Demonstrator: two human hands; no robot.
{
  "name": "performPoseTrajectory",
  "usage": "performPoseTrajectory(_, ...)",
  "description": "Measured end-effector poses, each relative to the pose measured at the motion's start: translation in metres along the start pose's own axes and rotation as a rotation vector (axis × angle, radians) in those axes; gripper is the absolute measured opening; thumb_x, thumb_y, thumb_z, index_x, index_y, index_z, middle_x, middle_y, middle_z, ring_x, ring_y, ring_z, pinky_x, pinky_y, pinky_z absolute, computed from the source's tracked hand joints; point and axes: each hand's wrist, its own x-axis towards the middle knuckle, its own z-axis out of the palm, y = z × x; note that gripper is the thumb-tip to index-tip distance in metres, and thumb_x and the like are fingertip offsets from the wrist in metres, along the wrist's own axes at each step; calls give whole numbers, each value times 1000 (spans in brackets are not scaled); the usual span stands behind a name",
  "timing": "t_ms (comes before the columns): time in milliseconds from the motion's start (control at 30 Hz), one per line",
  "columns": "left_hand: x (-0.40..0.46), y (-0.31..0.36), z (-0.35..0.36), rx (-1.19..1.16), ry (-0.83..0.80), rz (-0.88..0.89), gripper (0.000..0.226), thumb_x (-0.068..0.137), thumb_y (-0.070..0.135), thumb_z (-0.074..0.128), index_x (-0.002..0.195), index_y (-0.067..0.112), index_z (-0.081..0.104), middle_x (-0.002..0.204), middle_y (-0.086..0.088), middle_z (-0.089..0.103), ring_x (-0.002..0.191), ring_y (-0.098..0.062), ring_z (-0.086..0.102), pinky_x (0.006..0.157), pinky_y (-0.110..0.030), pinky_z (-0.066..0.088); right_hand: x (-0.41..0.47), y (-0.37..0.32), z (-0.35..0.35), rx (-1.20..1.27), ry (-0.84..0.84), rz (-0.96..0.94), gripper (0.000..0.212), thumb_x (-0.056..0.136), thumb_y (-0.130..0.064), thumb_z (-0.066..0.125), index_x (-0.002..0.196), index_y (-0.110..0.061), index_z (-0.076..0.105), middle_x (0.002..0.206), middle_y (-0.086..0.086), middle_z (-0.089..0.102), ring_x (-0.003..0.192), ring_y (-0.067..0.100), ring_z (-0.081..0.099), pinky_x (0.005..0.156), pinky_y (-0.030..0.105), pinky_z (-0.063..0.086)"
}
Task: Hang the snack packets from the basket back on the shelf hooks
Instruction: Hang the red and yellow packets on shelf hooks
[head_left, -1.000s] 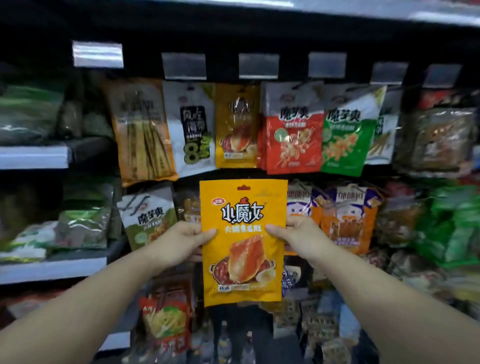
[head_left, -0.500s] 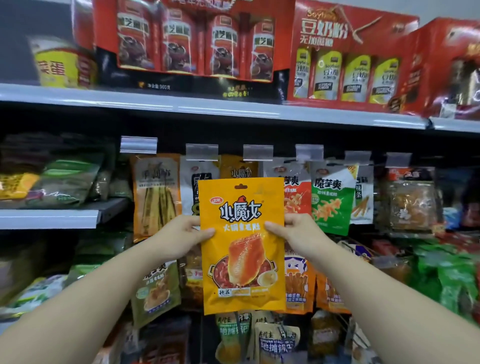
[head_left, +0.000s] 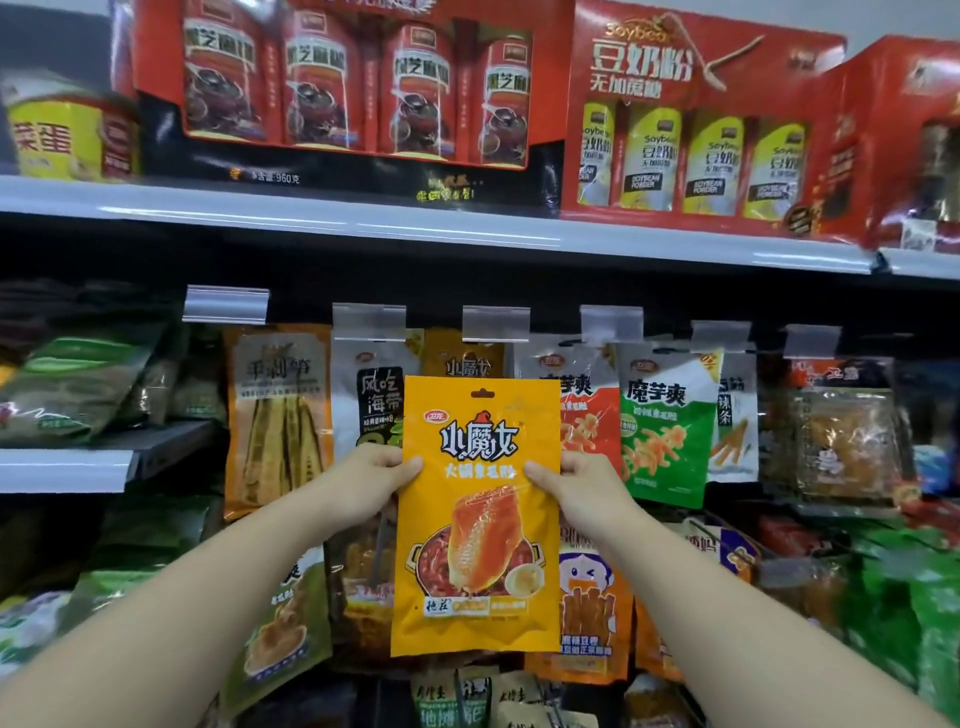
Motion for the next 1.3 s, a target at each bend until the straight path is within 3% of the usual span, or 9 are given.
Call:
performPoseTrajectory(167, 48, 11, 18, -36, 84, -27, 32, 103, 29, 37, 89, 13, 61, 82, 5, 65, 65, -6, 60, 45, -9, 44, 56, 8, -11, -18, -38, -24, 15, 92, -25, 62, 87, -16, 72, 91, 9, 75, 87, 30, 71, 84, 47, 57)
performPoseTrajectory(333, 82, 18, 20, -73, 265, 32, 35, 102, 34, 39, 88, 10, 61, 75, -1, 60, 63, -14, 53, 55, -22, 40, 101, 1, -23, -55, -29, -126, 21, 92, -26, 62, 88, -7, 71, 83, 13, 72, 66, 21, 64, 63, 32, 54)
performPoseTrajectory(433, 94, 26, 23, -170, 362, 64, 33, 101, 33, 40, 80, 16, 59, 52, 14, 60, 48, -1, 54, 51, -18, 41, 120, -5, -25, -22, -31, -181, 25, 93, -29, 59, 93, -7, 70, 93, 20, 72, 73, 25, 64, 73, 44, 55)
performPoseTrajectory(600, 110, 34, 21, -130, 460, 76, 34, 100, 36, 43, 82, 17, 64, 69, 4, 63, 64, -14, 57, 57, -27, 44, 146, -3, -15, -18, 12, -114, 41, 95, -39, 52, 101, -1, 63, 108, 27, 64, 98, 45, 63, 88, 60, 49)
performPoseTrajectory(733, 123, 26, 19, -58, 431, 33, 34, 101, 33, 43, 75, 21, 61, 69, 3, 59, 64, -14, 53, 57, -26, 41, 156, 5, -8, -20, 23, -39, 43, 96, -39, 50, 103, 2, 62, 103, 26, 67, 85, 38, 67, 91, 55, 49)
performPoseTrajectory(900, 127, 21, 15, -173, 415, 109, 28, 100, 25, 46, 79, 19, 64, 81, 3, 67, 75, -14, 61, 65, -27, 48, 154, 4, -11, -31, 13, -113, 38, 97, -34, 48, 99, 1, 62, 77, 12, 55, 67, 21, 49, 63, 36, 42)
performPoseTrajectory(1067, 131, 15, 7, -102, 446, 87, 25, 97, 23, 52, 82, 12, 68, 82, -4, 68, 76, -19, 62, 71, -31, 50, 150, 0, -9, -12, 10, -175, 19, 98, -27, 51, 91, -18, 65, 95, 25, 69, 79, 45, 64, 69, 51, 53)
performPoseTrajectory(1167, 141, 9, 5, -48, 465, 40, 29, 97, 29, 52, 89, 8, 71, 87, -12, 71, 77, -23, 63, 73, -34, 51, 153, 0, -2, -46, 5, -141, 22, 98, -28, 50, 94, -13, 66, 84, 20, 65, 63, 27, 53, 60, 38, 44)
performPoseTrajectory(1300, 161, 3, 3, -31, 516, 18, 33, 97, 32, 51, 92, 5, 70, 94, -19, 70, 79, -28, 63, 79, -38, 51, 165, -3, 3, -66, 32, -85, 23, 99, -27, 48, 108, -13, 63, 110, 22, 66, 88, 33, 65, 82, 46, 52)
